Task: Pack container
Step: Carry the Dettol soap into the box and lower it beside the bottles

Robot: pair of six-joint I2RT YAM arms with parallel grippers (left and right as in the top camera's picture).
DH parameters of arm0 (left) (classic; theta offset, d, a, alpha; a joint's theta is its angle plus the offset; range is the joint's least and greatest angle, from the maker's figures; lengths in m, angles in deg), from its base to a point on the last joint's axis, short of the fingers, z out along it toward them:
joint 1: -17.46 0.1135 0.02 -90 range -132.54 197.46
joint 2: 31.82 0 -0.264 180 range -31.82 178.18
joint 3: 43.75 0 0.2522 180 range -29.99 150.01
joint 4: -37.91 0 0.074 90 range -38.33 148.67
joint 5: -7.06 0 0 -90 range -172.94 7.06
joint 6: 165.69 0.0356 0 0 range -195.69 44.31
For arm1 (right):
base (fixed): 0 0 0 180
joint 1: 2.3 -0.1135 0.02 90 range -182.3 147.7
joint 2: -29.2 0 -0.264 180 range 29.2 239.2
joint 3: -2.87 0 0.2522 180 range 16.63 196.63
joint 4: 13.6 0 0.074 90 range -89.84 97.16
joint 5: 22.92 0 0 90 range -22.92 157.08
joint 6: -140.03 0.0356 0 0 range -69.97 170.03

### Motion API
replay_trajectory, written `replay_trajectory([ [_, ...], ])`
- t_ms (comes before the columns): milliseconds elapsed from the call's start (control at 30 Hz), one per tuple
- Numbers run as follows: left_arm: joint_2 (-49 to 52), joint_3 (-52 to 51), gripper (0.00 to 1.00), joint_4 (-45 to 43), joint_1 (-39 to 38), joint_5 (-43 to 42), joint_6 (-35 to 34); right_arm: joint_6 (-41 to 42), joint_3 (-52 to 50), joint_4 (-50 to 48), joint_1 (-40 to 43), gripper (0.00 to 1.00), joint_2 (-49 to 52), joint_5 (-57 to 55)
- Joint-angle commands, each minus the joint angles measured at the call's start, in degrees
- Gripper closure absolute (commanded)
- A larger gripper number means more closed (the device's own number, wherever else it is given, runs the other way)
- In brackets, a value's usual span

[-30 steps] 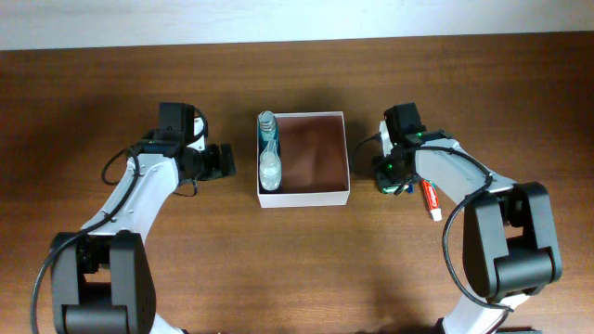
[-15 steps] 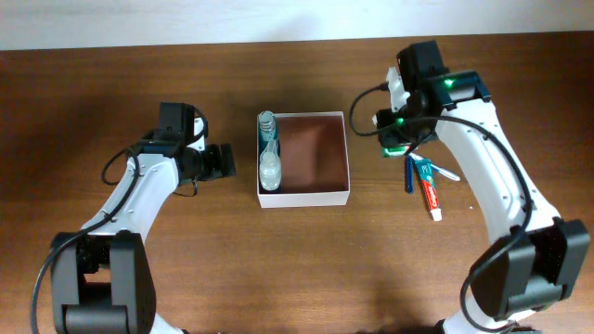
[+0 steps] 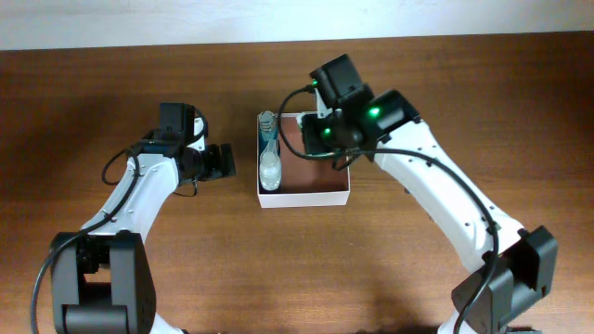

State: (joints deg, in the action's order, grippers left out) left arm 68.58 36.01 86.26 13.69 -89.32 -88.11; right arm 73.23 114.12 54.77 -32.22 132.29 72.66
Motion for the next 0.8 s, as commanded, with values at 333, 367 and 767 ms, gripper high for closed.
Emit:
replay_trajectory([
  [333, -0.07, 0.35, 0.0, -0.07, 0.17, 0.22, -0.11, 3.69, -0.11, -1.79, -1.57, 0.76, 8.02, -2.29],
  [367, -0.07, 0.35, 0.01, -0.07, 0.17, 0.22, -0.11, 3.69, -0.11, -1.79, -1.57, 0.76, 8.68, -2.62],
  [767, -0.07, 0.35, 0.01, -0.07, 0.2, 0.22, -0.11, 3.69, -0.11, -2.82, -1.42, 0.76, 16.22, -3.74],
])
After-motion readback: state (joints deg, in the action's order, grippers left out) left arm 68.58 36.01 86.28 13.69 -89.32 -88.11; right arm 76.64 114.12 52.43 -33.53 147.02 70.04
